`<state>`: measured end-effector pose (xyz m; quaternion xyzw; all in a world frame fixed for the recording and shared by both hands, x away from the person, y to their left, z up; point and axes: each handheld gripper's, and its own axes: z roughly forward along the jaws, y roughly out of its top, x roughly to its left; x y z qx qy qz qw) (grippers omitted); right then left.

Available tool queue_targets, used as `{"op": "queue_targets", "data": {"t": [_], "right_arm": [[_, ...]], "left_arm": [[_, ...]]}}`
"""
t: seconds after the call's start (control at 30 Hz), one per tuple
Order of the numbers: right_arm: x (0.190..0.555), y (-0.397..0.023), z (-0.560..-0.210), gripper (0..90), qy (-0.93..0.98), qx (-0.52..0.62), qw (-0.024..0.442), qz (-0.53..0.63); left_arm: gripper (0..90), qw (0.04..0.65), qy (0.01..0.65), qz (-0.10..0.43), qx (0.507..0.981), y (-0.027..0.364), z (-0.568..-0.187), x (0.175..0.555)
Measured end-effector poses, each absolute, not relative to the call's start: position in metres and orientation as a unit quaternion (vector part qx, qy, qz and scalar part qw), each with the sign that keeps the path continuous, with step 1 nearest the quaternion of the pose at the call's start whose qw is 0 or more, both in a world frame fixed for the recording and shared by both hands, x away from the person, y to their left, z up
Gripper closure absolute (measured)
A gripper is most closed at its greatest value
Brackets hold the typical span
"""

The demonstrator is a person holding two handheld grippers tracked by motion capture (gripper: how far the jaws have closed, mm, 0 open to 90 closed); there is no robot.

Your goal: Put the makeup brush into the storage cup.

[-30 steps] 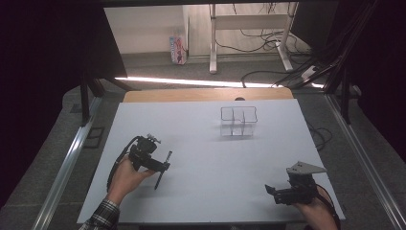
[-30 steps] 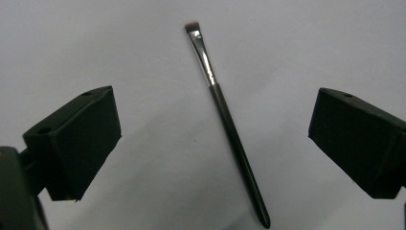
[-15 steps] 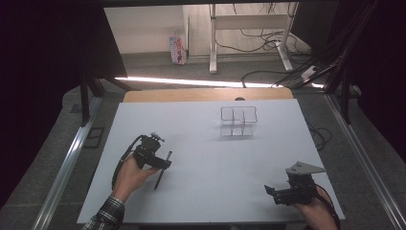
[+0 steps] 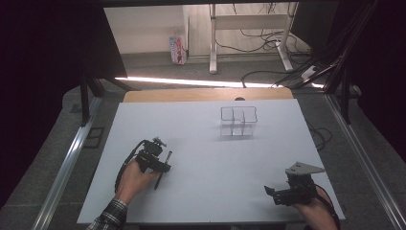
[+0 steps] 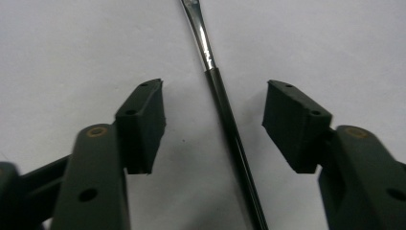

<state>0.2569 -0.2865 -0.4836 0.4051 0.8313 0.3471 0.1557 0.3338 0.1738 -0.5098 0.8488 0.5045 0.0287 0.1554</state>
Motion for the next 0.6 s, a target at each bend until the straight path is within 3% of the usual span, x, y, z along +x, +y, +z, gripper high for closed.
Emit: {"op": "queue_targets", "data": {"t": [0.07,0.13,0.17,0.2,0.23,0.27,0.37,0.6], "right_arm": [[0.257,-0.286,-0.484,0.0,0.832,0.405,0.156,0.346],[0.257,-0.286,-0.484,0.0,0.832,0.405,0.156,0.345],[0.257,-0.286,-0.484,0.0,0.833,0.404,0.156,0.343],[0.257,-0.286,-0.484,0.0,0.833,0.404,0.156,0.343],[0.257,-0.286,-0.484,0.0,0.833,0.404,0.156,0.343],[0.257,-0.286,-0.484,0.0,0.833,0.404,0.156,0.343],[0.256,-0.286,-0.484,0.1,0.834,0.404,0.157,0.342],[0.256,-0.286,-0.484,0.2,0.834,0.403,0.157,0.341]], "left_arm": [[49.1,0.147,0.507,0.035,0.849,0.172,-0.512,0.333],[51.0,0.140,0.508,0.040,0.849,0.171,-0.512,0.332],[58.7,0.139,0.509,0.040,0.849,0.171,-0.511,0.332],[58.7,0.140,0.513,0.039,0.846,0.171,-0.511,0.332],[68.5,0.142,0.517,0.038,0.843,0.171,-0.511,0.332],[68.5,0.141,0.516,0.035,0.844,0.172,-0.511,0.332],[83.5,0.144,0.517,0.030,0.843,0.173,-0.511,0.331],[84.0,0.168,0.520,0.013,0.838,0.182,-0.512,0.331]]}}
